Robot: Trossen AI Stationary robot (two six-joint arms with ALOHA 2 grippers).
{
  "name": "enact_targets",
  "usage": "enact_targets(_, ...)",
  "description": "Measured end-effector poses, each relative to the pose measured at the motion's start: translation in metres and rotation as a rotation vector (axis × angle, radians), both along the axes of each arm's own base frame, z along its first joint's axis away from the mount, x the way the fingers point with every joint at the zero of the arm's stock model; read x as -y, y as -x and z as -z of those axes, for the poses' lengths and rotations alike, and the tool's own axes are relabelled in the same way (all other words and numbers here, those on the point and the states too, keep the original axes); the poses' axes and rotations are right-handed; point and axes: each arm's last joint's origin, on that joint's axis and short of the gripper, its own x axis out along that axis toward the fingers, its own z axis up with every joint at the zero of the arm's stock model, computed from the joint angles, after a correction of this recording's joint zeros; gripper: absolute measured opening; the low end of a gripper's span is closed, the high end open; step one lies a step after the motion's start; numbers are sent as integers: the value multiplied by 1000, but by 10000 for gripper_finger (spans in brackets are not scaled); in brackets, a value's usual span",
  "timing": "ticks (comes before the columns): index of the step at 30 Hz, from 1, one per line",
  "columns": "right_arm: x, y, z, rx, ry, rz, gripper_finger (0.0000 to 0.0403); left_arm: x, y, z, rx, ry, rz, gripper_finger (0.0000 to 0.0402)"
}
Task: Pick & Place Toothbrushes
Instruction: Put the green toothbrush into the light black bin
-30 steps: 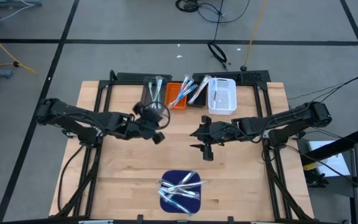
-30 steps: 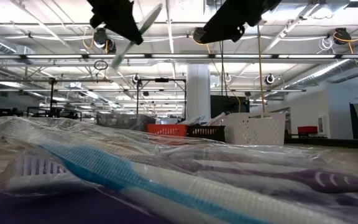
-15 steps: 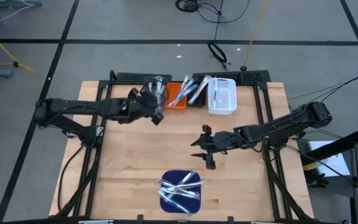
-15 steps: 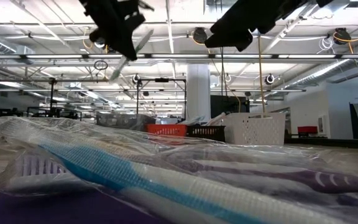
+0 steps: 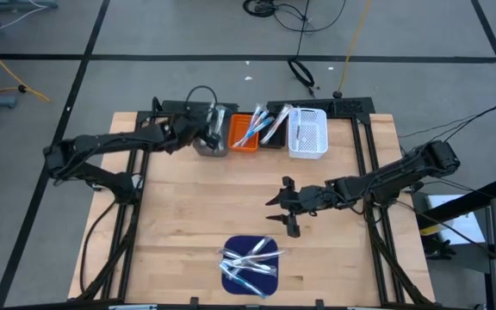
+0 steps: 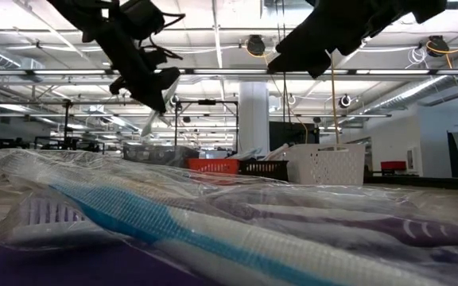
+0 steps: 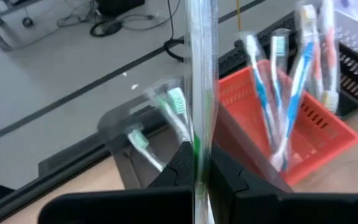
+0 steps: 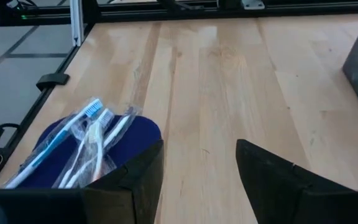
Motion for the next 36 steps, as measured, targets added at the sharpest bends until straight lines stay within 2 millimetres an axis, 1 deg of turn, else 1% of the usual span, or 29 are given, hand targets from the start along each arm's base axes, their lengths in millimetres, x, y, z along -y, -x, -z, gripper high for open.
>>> enact_targets(4, 1, 1, 4, 14, 10, 28, 188, -16, 7, 1, 33, 53, -14, 5)
enact_targets(8, 2, 2, 7, 39, 12, 44, 187, -26, 8, 9, 20, 88, -27, 5)
enact_targets(12, 2, 2, 7, 39, 11, 44, 187, -34, 4, 20, 17, 128, -20, 5)
enact_targets(18, 2, 2, 7, 37, 12, 43, 186, -43, 4, 32, -3, 173, -51, 11)
enact_targets(25, 2, 2, 7, 38, 12, 43, 185, -47, 3, 39, -5, 204, -50, 10)
enact_targets(28, 2, 2, 7, 38, 12, 43, 185, -48, 2, 41, -8, 208, -61, 29)
enact_targets(36, 2, 2, 7, 38, 12, 43, 183, -49, 3, 42, 17, 224, -97, 98)
